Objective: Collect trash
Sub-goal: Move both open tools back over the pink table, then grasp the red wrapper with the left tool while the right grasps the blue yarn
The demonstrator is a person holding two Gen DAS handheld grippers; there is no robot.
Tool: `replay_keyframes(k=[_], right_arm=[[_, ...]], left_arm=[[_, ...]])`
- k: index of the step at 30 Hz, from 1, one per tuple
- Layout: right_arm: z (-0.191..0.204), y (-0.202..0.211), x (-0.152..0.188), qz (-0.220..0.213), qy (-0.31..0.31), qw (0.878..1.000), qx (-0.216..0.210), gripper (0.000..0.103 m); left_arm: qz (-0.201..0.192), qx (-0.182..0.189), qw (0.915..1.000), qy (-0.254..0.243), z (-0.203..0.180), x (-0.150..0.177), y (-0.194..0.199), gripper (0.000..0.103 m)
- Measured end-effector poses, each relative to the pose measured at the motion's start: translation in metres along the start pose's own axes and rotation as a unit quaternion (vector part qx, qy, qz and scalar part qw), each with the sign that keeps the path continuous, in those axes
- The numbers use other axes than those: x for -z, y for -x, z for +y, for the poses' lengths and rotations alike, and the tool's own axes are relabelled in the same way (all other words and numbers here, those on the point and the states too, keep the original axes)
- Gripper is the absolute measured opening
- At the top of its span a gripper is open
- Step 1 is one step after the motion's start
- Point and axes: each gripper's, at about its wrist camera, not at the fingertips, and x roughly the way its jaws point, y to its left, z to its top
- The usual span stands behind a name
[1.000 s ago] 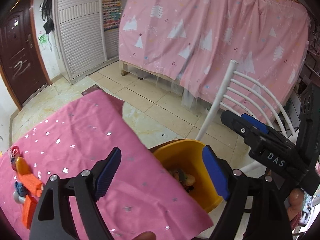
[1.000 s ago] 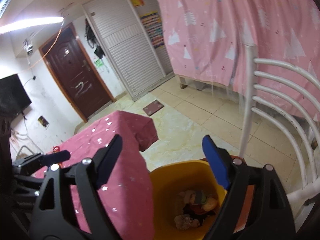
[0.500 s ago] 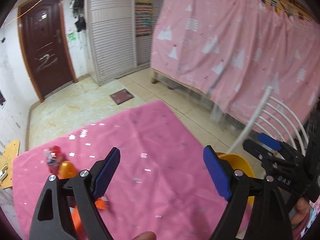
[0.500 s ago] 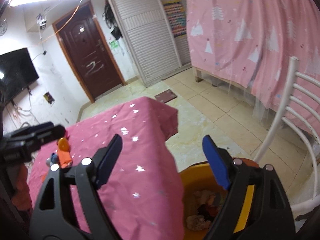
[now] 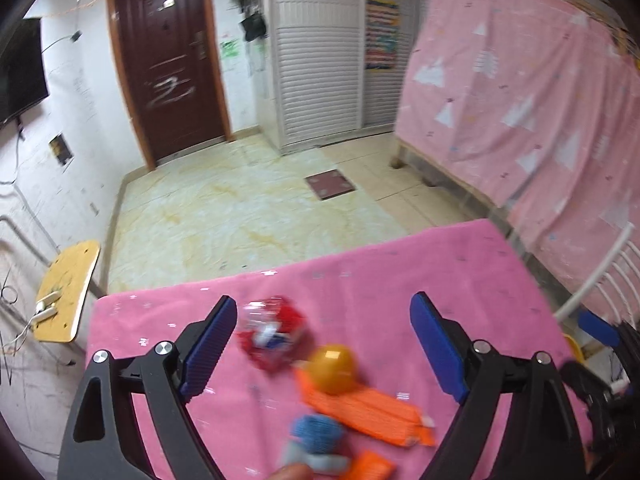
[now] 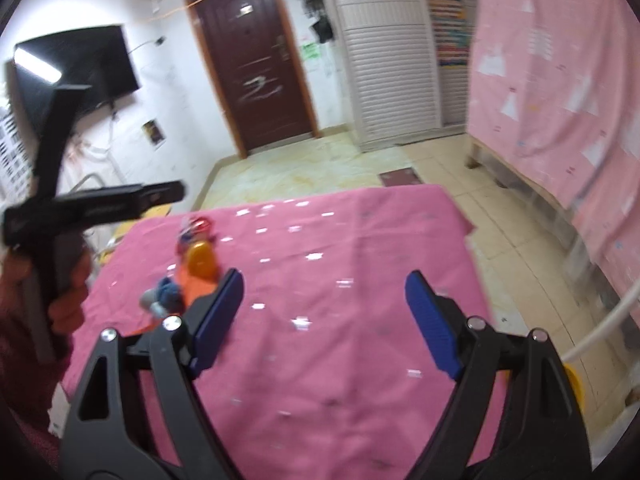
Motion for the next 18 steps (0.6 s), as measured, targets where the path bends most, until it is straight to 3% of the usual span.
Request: replay_keyframes(k=[8, 18], right_arm=[[0.062, -0.027, 0.005, 0.033, 0.057, 0.996, -0.053, 0.080], [0.109, -0.047, 0.007, 0.059, 0.100, 0.990, -0.084, 0.080]], left_arm=[[0.043, 0.006, 0.9985, 0.035, 0.048, 0.000, -0.047, 0.081], [0.068, 0.005, 0.9969, 0.040, 0.061, 0.010, -0.084, 0.081]])
